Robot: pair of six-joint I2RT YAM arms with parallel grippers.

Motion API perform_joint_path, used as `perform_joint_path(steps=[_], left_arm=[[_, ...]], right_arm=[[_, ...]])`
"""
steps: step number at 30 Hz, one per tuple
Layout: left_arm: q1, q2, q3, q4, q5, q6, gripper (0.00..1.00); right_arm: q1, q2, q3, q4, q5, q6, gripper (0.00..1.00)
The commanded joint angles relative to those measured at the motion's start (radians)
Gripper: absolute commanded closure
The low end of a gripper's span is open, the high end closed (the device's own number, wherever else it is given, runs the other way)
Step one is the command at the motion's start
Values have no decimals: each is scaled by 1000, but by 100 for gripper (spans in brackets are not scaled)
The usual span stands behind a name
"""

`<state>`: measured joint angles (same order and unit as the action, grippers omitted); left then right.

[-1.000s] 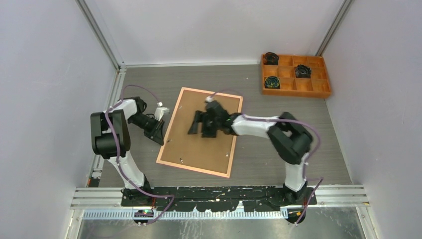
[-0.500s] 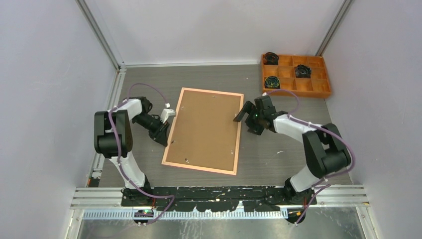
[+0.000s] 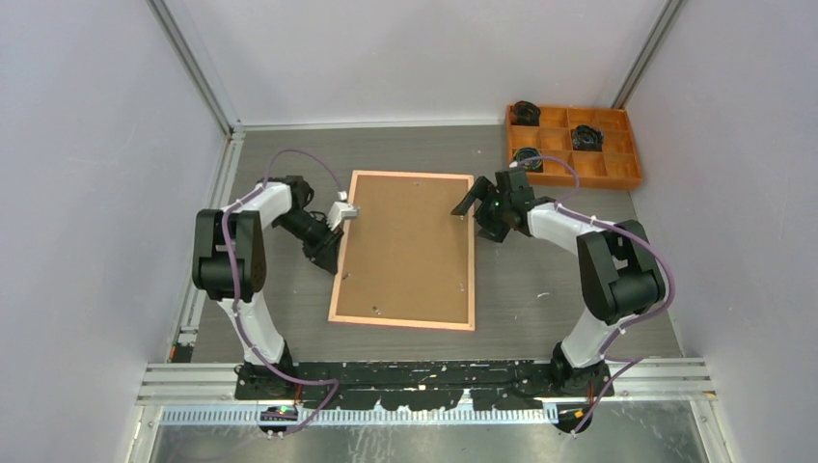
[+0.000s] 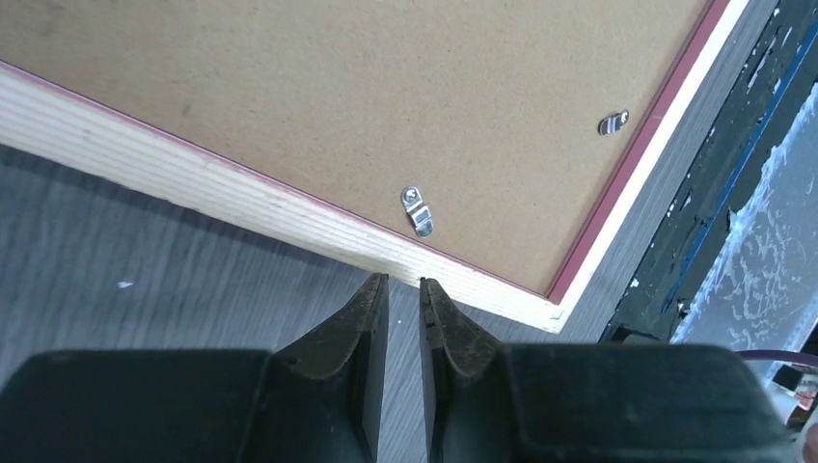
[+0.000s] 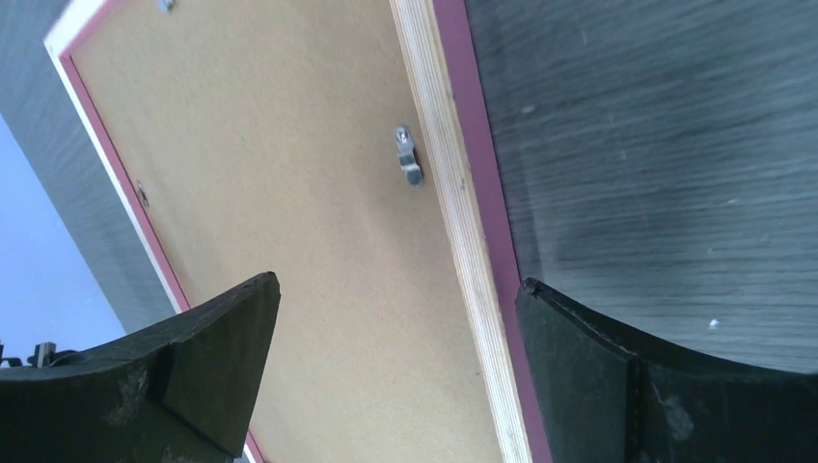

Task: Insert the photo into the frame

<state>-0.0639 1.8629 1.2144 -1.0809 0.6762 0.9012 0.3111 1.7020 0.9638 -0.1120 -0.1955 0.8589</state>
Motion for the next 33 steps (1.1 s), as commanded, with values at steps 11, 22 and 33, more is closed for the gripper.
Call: perform_joint_path(steps=[11,22,33], left_arm=[[59,49,70,-13,41,16,59],[59,158,190,-36,65,-66,66],[51,212,234,-64,57,-86,72]], right_arm=[[390,-50,161,17,161,-18,21],[630,241,323,209,27,-4,23],[671,329,359,246,6,-5,62]])
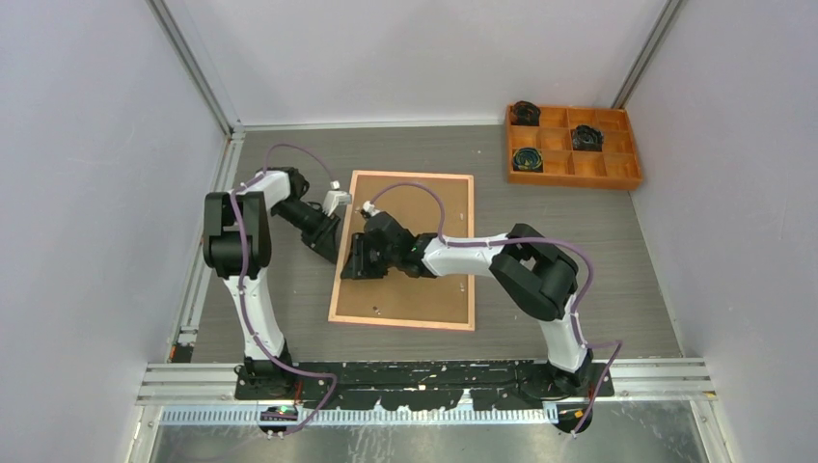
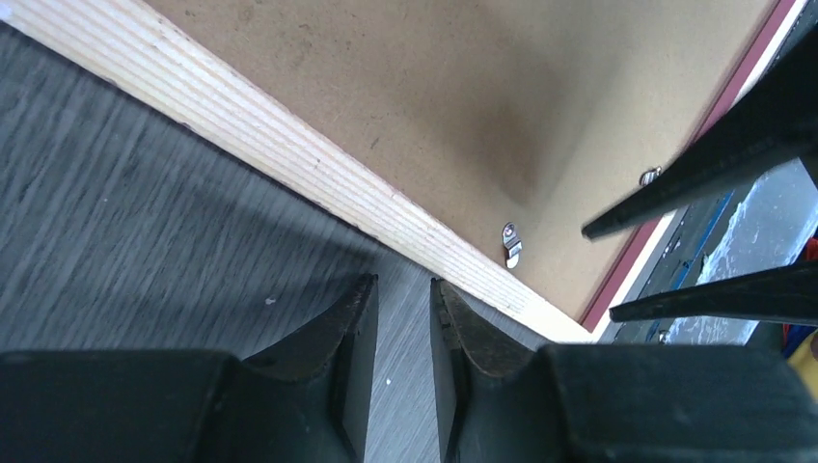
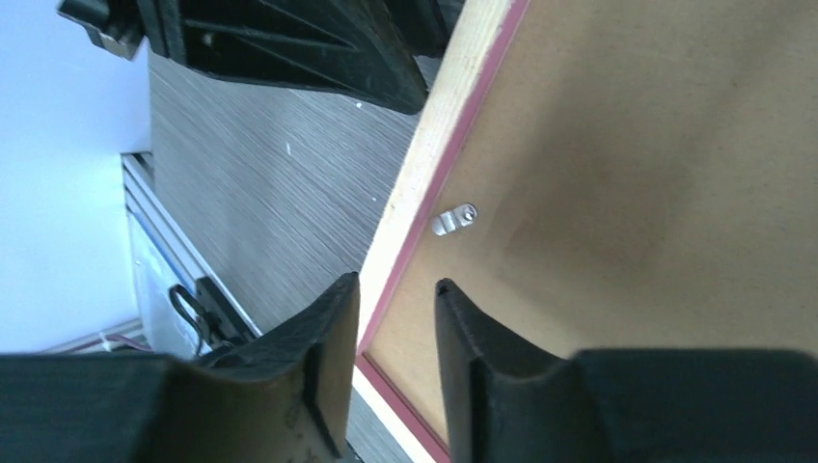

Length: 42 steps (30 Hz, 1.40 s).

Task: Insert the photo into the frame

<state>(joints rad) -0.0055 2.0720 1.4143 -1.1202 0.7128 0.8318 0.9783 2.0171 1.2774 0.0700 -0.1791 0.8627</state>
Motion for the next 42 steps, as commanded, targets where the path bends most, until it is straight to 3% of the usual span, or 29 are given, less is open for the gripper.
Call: perform_joint_path(steps=[1,10,15,18,22,25,29,42], left_arm=[[-11,2,33,-23,18,-16,73],[-26,8,34,-3,-5,-47,77],[-27,9,31,10,-15,-62,79],[-28,4,25,16,-16,-66,80],[-31,3,18,28,-32,-78,80],[-31,-1,8,35,-42,-84,80],[-31,-6,0,41,-46,-88,80],[-31,-19,-14,51,-49,-86,81]], right_arm=[[5,18,45,62,-6,-10,66],[8,37,34,57,32,-26,99],[12,-33,-7,25,164,-158,99],[57,-107,-91,66,425,-347,99],[150,-121,-225,297,593,-651,99],[198,-114,-269,393,641,-759,98],[253,-93,-354,661,710,-920,90],[283,11,-266,699,642,-917,91]])
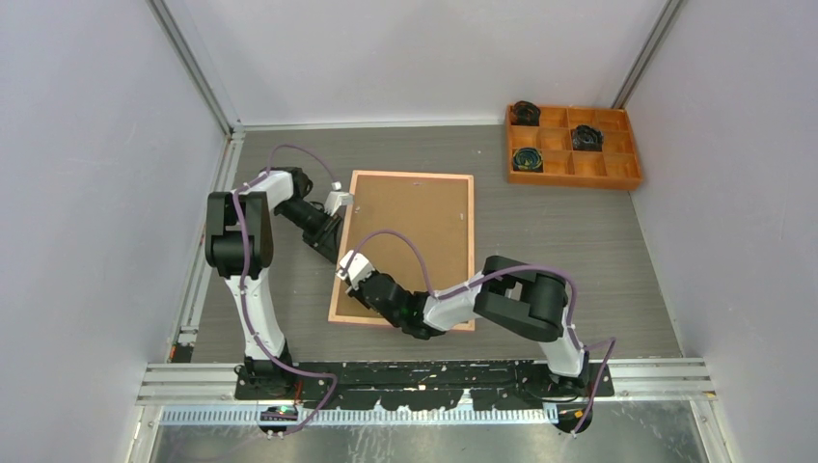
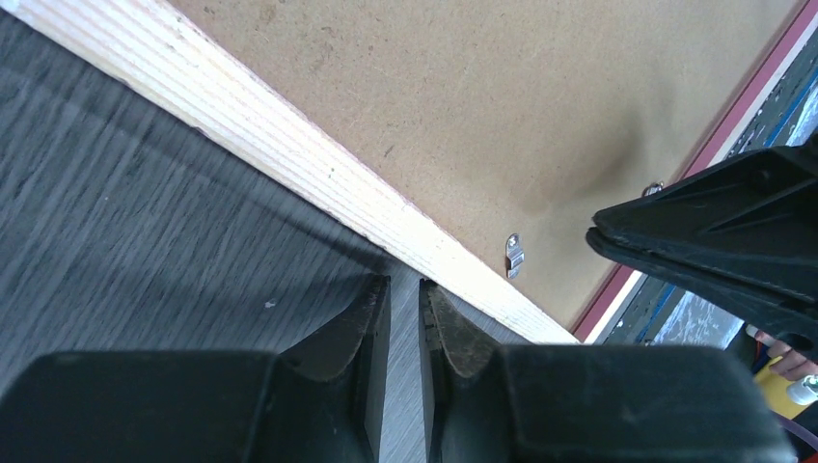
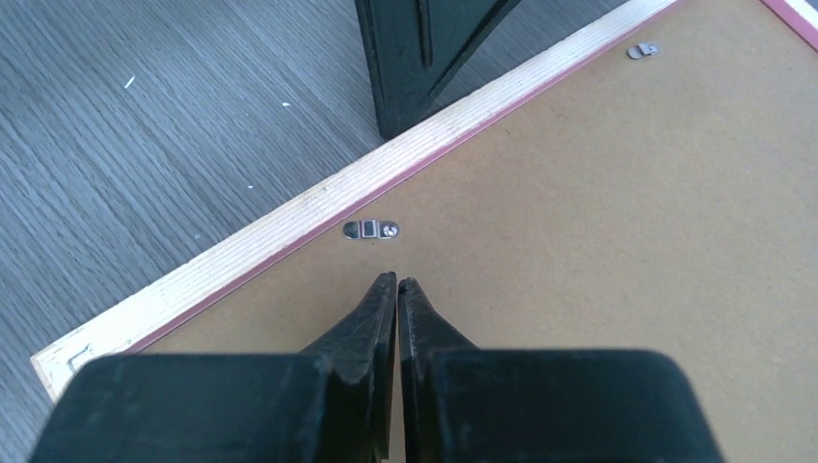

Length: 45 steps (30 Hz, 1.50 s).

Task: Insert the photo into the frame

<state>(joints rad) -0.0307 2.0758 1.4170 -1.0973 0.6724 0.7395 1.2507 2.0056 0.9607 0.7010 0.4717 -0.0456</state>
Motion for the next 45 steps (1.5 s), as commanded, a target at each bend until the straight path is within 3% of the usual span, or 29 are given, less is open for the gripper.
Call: perform_joint_path(steps=[1,18,45], left_arm=[[-6,-23,-16,28,-8,8,81],[-7,-19,-9,26,-12,10,81],[-10,-32,-24,23,-8,27,82]], right_arm=[[11,26,58,60,-13,-11,92],[12,71,88,17,-66,-8,97],[9,133,114,82,4,-56,99]])
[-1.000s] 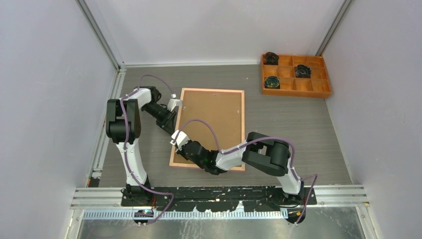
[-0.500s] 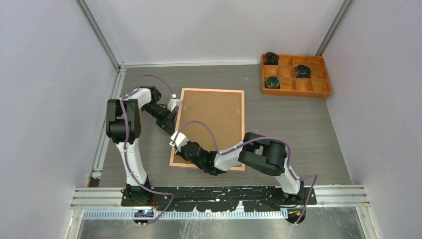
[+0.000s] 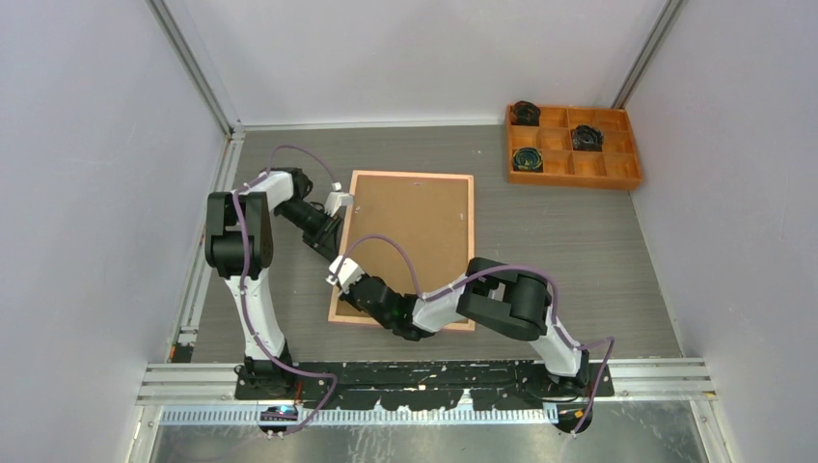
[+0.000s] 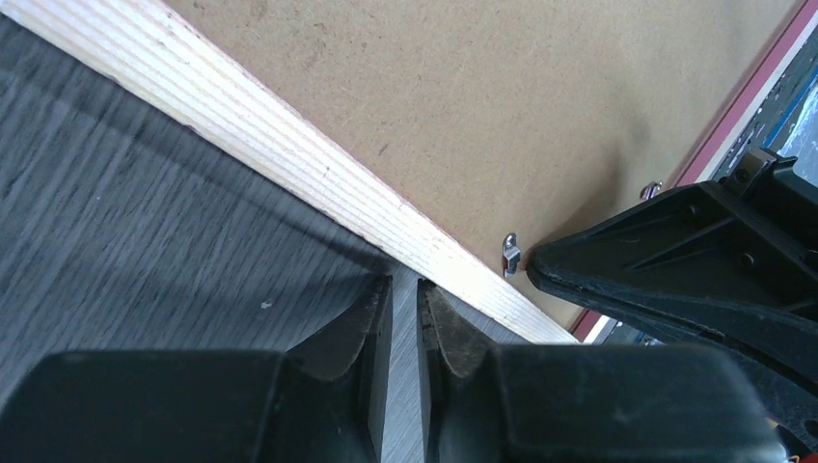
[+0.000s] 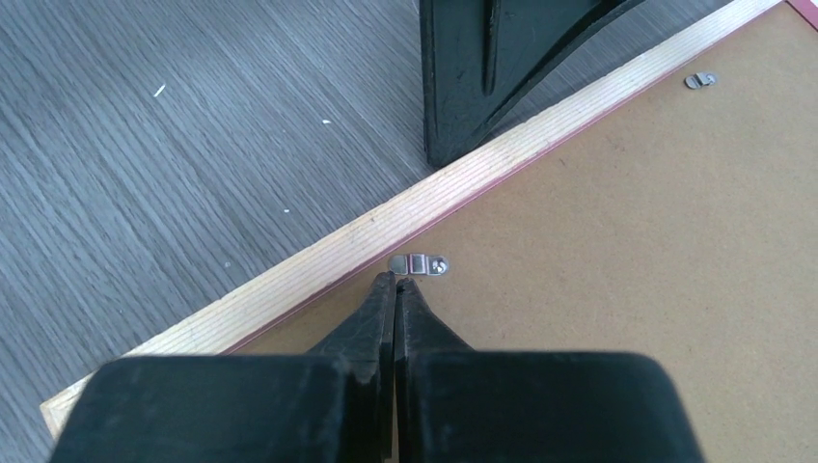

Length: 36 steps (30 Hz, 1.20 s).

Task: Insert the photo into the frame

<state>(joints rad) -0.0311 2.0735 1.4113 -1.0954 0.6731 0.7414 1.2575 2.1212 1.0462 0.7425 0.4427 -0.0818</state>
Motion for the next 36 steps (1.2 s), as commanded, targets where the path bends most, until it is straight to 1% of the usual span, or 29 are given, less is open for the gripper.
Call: perform_joint_path(steps=[1,25,30,31,33,36], left_arm=[[-10,-30,-18,20,-10,26,82],[-14,-27,-21,8,-8,33,83],[-15,-23,-20,8,-19,35,83],[-14,-21,-22,8,-22,35,83],[-13,-21,-23,8,-30,37,83],[-15,-25,-27,9,-32,39,83]], right_arm=[[1,19,30,41,35,-21,99],[-40,51,71,61,-13,-5,100],[-43,10,69,72,-42,-2,99],[-43,-14,60,73,-52,3,97],[-44,-64,34,71,-69,28,87],[-48,-143,-19,73,-101,73,75]])
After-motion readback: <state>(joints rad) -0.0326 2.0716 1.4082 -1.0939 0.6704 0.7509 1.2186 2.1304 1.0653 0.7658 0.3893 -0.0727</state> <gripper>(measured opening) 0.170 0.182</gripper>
